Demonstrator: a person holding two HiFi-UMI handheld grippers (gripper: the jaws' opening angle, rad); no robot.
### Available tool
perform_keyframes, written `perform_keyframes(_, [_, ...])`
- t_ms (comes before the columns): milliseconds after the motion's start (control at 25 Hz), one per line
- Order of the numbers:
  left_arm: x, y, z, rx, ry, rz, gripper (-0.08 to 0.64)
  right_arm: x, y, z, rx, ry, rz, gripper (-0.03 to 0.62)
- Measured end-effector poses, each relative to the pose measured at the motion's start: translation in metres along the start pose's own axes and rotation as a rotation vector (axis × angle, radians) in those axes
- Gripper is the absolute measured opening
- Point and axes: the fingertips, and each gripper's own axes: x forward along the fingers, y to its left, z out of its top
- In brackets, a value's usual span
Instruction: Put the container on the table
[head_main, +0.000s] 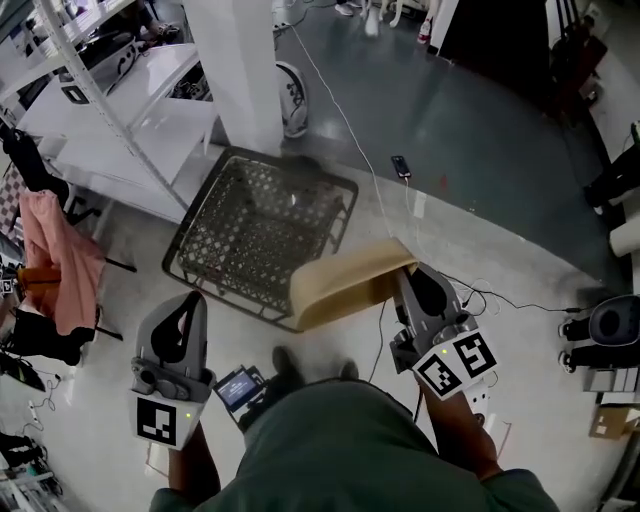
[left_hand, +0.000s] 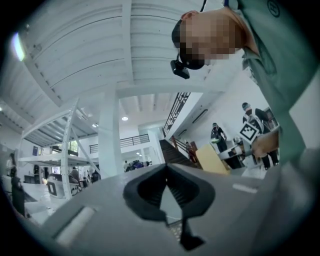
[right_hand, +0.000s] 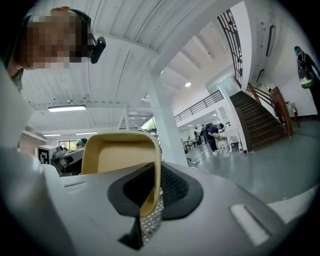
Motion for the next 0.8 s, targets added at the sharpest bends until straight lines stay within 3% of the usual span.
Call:
perform_keyframes(400, [0.012,0.086,-0.036,-0.056,-0.054,-0.095,0.002,0.072,0.034,-0.009,-0.017,-0.006,-0.097,0.029])
perform_keyframes(600, [0.018,0.111,-0.054,-0.066,-0.057,-0.154,0.002,0.091,0.046,-0.02,-0.014,-0.002,-0.138,0.029])
perform_keyframes(800, [0.03,0.123,-0.072,-0.094,-0.052,-0.156,0.002,0.109,0.037,-0.034,0.0,0.041,-0.15,0.029])
